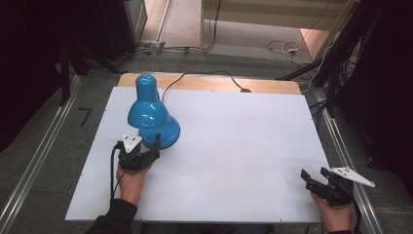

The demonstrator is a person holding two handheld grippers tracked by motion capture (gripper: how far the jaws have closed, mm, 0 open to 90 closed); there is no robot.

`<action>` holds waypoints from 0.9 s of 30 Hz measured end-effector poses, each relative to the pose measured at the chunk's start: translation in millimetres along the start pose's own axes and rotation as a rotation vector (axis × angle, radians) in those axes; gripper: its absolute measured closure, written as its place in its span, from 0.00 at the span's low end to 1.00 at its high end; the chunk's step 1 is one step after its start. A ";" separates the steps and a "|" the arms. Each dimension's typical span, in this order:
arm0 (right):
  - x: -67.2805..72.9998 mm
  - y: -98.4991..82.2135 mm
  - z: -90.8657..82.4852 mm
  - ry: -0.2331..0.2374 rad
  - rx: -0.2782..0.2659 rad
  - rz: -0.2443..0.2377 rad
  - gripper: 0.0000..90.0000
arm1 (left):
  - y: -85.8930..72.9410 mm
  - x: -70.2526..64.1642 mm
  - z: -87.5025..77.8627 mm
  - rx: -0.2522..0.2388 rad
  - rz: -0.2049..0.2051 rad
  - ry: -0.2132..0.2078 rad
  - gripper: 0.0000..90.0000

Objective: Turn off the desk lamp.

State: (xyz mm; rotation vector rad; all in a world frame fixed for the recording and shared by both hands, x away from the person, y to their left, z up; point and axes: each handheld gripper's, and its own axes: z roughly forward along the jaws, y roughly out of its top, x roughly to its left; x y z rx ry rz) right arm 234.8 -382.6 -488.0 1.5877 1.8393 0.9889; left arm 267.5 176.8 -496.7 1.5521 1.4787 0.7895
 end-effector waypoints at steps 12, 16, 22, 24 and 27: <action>-0.3 -0.1 -0.4 0.002 -0.002 -0.001 0.24 | -1.6 12.4 -12.4 -0.009 -0.001 0.022 0.32; 0.1 0.0 0.0 0.000 -0.001 -0.002 0.24 | -3.4 14.7 -15.3 -0.005 0.002 0.025 0.32; -0.3 -0.1 -0.1 -0.001 -0.002 0.001 0.24 | -4.7 15.8 -21.1 -0.001 0.006 0.021 0.30; -0.3 0.0 -0.1 -0.001 -0.002 0.000 0.24 | -5.2 16.3 -23.1 0.001 0.006 0.023 0.28; -0.2 0.0 -0.5 0.000 -0.003 -0.002 0.24 | -6.6 18.6 -27.0 0.001 0.000 0.026 0.27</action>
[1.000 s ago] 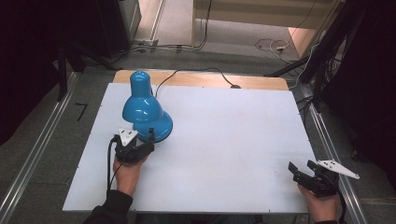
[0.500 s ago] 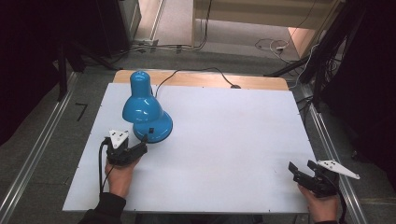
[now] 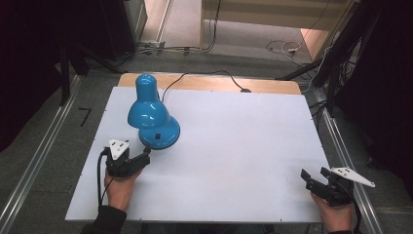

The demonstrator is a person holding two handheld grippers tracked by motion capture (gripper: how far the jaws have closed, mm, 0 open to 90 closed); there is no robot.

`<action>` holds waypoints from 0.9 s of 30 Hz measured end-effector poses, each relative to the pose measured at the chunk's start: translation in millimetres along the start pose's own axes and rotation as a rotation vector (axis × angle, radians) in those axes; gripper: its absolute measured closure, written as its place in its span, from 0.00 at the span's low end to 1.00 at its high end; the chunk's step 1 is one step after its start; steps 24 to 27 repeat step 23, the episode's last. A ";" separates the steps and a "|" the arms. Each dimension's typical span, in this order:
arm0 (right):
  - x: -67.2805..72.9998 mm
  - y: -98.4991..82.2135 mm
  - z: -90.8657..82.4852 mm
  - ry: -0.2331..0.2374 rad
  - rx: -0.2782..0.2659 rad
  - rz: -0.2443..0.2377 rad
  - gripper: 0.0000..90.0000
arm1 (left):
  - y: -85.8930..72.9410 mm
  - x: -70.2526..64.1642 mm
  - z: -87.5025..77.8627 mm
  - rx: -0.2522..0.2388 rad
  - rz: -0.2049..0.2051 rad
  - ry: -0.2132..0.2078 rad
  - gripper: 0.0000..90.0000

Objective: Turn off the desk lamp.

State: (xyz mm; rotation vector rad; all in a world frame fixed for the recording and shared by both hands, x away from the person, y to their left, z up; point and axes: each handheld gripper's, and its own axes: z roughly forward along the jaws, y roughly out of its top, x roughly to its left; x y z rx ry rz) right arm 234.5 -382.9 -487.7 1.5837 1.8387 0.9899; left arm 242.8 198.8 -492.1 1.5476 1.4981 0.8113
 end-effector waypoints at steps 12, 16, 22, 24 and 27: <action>0.7 -0.2 0.8 -0.001 0.004 -0.004 0.24 | -8.8 20.5 -19.8 0.001 -0.014 0.025 0.27; 0.0 -0.5 0.5 -0.003 0.005 -0.001 0.24 | -13.8 27.1 -27.8 0.012 -0.008 0.027 0.26; 0.1 -0.3 -0.1 -0.003 0.000 -0.001 0.24 | -20.5 36.6 -36.9 0.028 -0.012 0.043 0.26; 0.4 -0.2 -0.2 -0.004 0.000 -0.002 0.24 | -24.2 42.3 -41.7 0.036 -0.016 0.048 0.25; 0.4 -0.2 -0.2 -0.004 0.000 -0.002 0.24 | -24.2 42.3 -41.7 0.036 -0.016 0.048 0.25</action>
